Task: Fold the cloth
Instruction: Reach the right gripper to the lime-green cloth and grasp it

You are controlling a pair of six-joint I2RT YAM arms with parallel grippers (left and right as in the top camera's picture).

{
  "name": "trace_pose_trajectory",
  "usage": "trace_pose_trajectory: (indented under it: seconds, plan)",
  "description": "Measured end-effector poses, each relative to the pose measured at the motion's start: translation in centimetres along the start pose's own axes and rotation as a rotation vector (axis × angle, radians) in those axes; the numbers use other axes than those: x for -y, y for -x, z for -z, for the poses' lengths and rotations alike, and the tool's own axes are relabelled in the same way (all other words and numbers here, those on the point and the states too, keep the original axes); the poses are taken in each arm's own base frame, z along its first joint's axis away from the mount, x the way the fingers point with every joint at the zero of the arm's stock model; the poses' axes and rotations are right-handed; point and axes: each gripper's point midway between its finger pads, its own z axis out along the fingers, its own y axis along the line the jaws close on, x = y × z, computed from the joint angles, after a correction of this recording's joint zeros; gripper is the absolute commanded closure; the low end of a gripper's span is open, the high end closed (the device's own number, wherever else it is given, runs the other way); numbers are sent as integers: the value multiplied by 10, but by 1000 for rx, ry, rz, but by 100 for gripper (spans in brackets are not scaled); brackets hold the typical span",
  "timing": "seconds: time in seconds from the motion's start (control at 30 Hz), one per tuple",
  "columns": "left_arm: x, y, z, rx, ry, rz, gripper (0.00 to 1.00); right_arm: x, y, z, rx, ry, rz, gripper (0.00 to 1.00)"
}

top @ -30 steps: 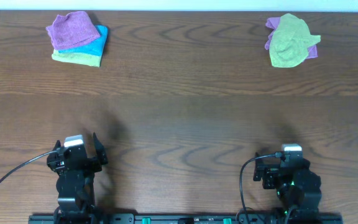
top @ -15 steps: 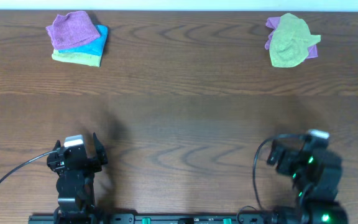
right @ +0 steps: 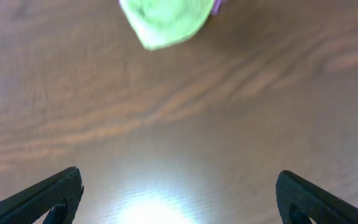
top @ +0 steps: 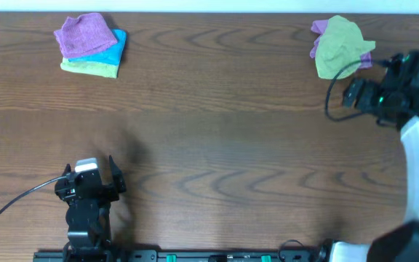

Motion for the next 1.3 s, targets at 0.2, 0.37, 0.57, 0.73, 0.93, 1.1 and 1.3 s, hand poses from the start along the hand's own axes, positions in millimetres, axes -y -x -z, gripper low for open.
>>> trace_pose_trajectory:
  seconds: [0.2,0.37,0.57,0.73,0.93,1.1,1.3]
  plan:
    - [0,0,0,0,0,0,5,3,58,0,116,8,38,1]
    - [0,0,0,0,0,0,5,0,85,-20,137,30,51,1]
    - [0,0,0,0,0,0,5,-6,108,-67,181,72,75,1]
    - [0,0,0,0,0,0,5,-8,119,-87,221,96,83,1]
    - [0,0,0,0,0,0,5,-15,126,-130,253,130,60,1]
    - [0,0,0,0,0,0,5,-21,114,-175,226,149,38,1]
    - [0,0,0,0,0,0,5,-17,100,-201,189,142,16,1]
